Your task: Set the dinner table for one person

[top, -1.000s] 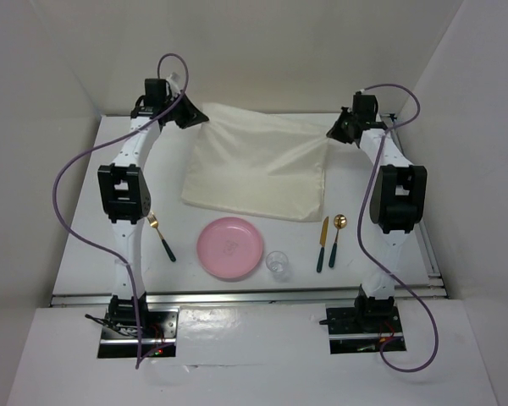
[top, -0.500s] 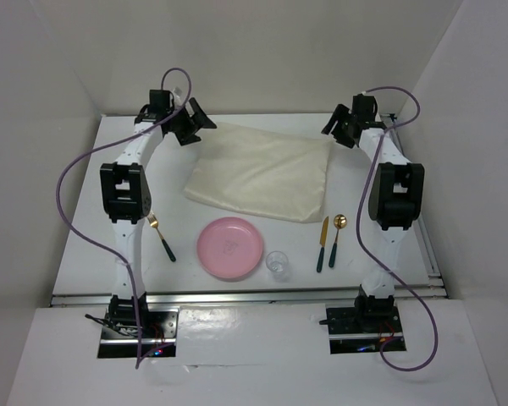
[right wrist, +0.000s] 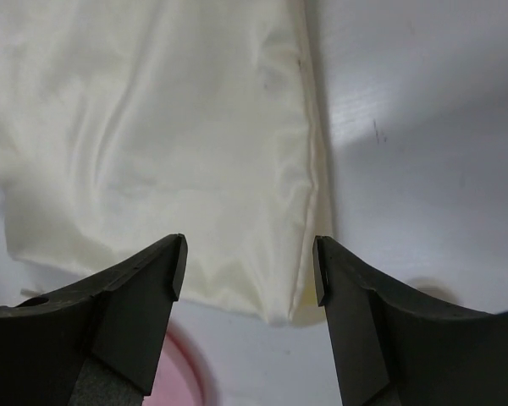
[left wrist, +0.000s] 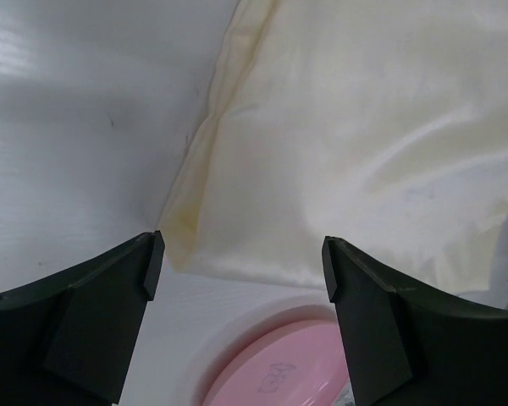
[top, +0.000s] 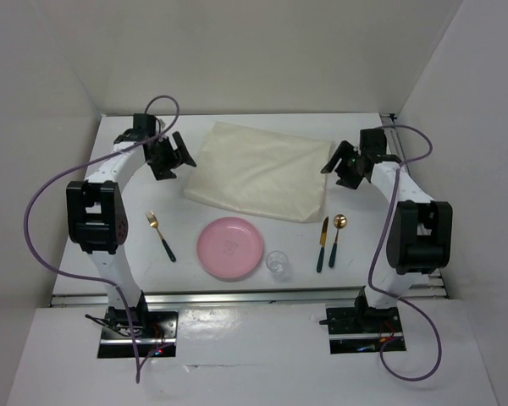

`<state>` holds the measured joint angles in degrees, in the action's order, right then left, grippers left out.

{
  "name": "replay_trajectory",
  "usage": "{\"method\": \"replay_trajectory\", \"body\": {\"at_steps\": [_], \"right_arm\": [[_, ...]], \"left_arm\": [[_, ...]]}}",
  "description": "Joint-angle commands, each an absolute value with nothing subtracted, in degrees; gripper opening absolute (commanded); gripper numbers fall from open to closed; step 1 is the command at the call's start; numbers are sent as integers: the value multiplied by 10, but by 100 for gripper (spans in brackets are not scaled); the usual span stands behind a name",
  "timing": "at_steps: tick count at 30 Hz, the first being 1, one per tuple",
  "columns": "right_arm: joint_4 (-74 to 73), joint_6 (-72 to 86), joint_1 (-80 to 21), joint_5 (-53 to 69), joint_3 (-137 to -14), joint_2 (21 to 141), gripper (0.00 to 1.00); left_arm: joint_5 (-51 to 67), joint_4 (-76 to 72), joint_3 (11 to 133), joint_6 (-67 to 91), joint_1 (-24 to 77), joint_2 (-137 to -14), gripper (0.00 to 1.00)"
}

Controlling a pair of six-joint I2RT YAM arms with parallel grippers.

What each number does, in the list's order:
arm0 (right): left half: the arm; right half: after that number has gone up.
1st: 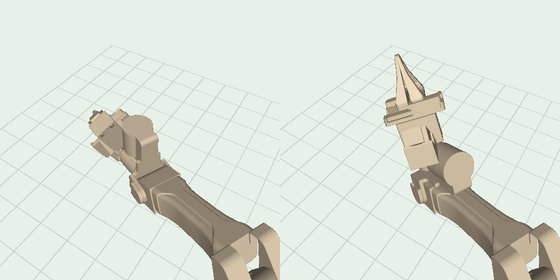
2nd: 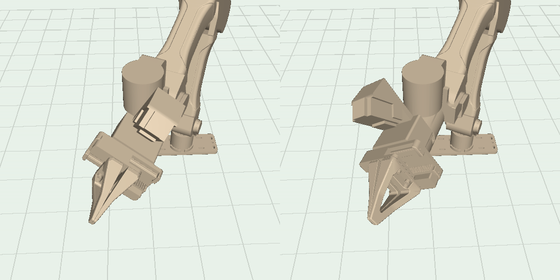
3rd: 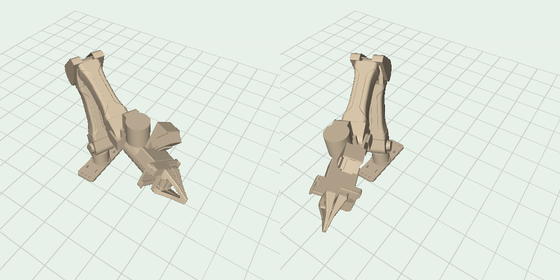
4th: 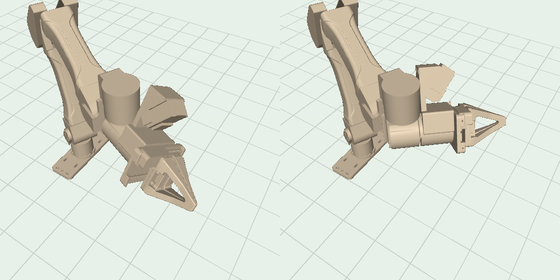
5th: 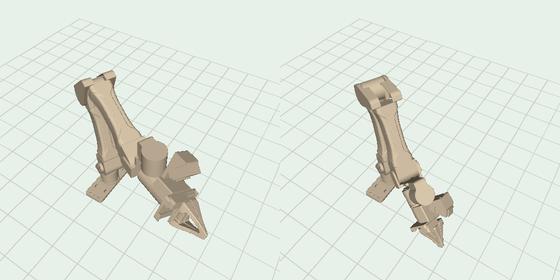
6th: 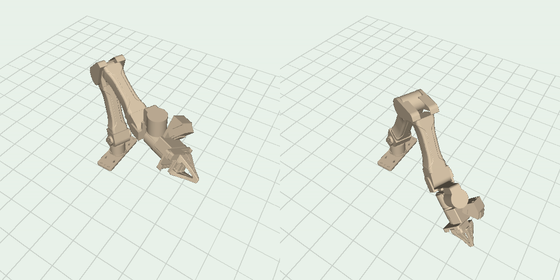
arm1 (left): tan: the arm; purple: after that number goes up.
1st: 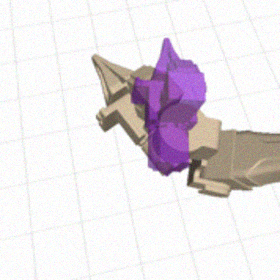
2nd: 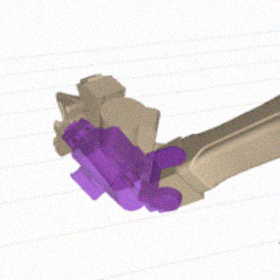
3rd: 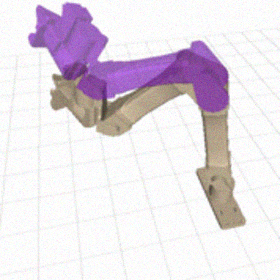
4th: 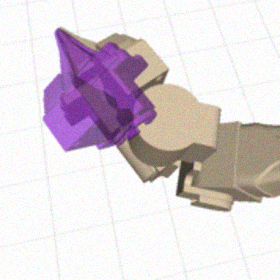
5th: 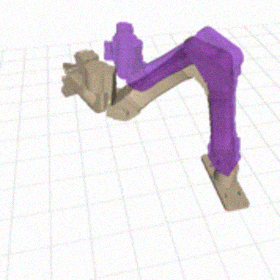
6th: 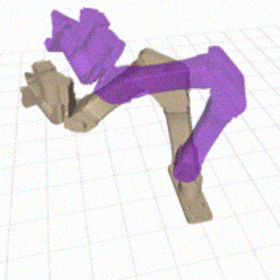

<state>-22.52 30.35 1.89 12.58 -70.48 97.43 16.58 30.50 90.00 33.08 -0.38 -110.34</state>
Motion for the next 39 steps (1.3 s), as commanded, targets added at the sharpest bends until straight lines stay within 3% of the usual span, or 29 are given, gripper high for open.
{"method": "replay_trajectory", "body": {"at_steps": [1,4,11,15,16,19,24,29,33,36,39], "right_arm": [[-249,338,22,176,-661,926,73],[-258,364,22,198,-604,889,73],[-235,424,27,216,-505,848,71],[-197,443,27,247,-473,854,71],[-183,451,27,261,-465,862,71],[-165,457,20,261,-465,878,71],[-150,468,2,254,-470,900,70],[-150,473,-21,215,-475,918,60],[-162,483,-26,182,-469,918,43],[-174,483,-32,156,-457,913,22],[-174,489,-32,138,-452,913,19]], "left_arm": [[139,310,859,323,6,-1100,94],[133,299,826,330,18,-1100,94],[114,283,790,357,18,-1129,75],[114,270,777,368,18,-1137,47],[114,270,777,368,18,-1143,26],[120,270,777,374,18,-1149,0],[127,265,782,374,18,-1149,0],[119,265,775,374,13,-1136,0],[119,265,775,368,13,-1136,0],[119,265,770,368,13,-1136,0],[119,265,770,368,13,-1136,0]]}}
